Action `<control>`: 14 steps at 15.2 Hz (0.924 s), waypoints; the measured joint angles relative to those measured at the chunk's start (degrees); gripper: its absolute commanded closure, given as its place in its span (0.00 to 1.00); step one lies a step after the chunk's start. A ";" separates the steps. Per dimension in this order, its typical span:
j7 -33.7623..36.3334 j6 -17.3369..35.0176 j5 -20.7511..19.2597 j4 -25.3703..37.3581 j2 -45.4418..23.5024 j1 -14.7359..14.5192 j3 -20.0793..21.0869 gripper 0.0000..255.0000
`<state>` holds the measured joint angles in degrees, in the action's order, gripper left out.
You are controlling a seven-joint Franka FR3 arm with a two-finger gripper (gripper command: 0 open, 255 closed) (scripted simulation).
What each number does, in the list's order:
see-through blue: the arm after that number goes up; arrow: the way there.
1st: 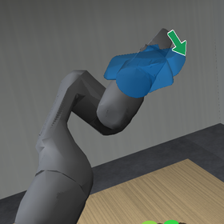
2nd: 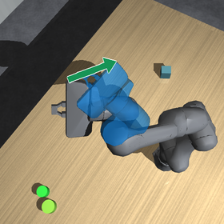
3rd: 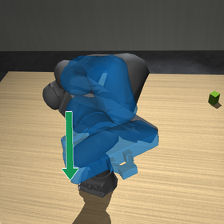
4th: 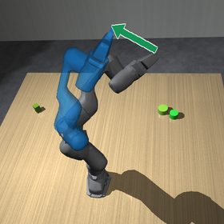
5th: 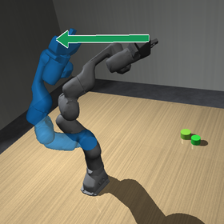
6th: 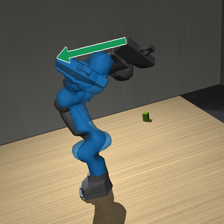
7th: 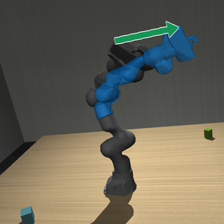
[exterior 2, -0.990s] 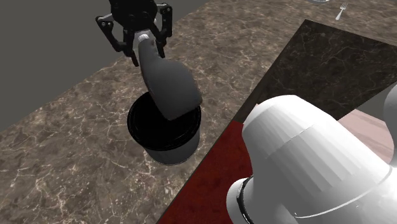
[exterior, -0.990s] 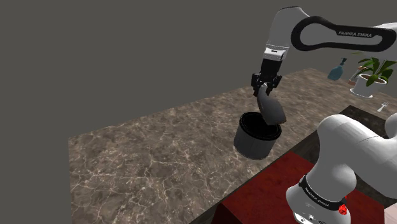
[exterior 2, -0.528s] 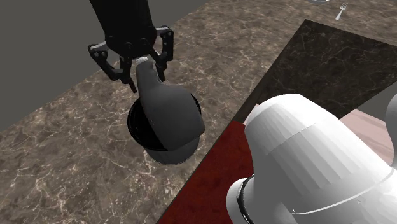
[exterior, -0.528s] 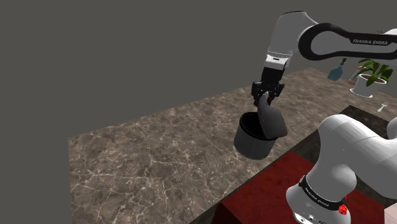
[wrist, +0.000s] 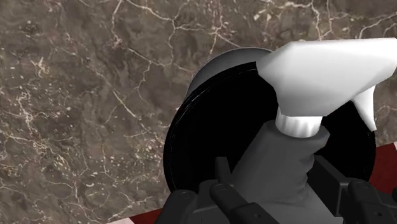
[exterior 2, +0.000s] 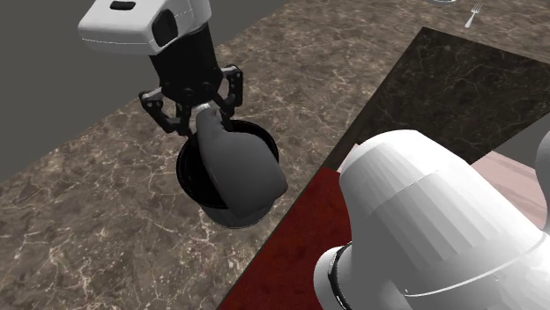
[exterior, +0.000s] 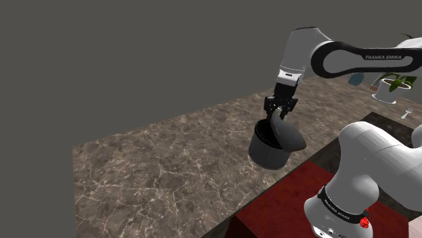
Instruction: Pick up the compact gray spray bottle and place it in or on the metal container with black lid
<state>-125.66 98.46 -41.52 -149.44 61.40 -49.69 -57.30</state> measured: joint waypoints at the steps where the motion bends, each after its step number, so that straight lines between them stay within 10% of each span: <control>1: 0.03 0.55 -0.49 -0.62 0.06 0.22 -0.49 1.00; 11: 0.17 3.85 -3.14 -2.69 -0.68 0.17 -3.85 1.00; 12: 0.17 3.85 -3.14 -2.69 -0.68 0.17 -3.85 0.00; 14: 0.17 3.85 -3.14 -2.69 -0.68 0.17 -3.85 0.00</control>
<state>-125.49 102.32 -44.66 -152.14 60.72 -49.53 -61.15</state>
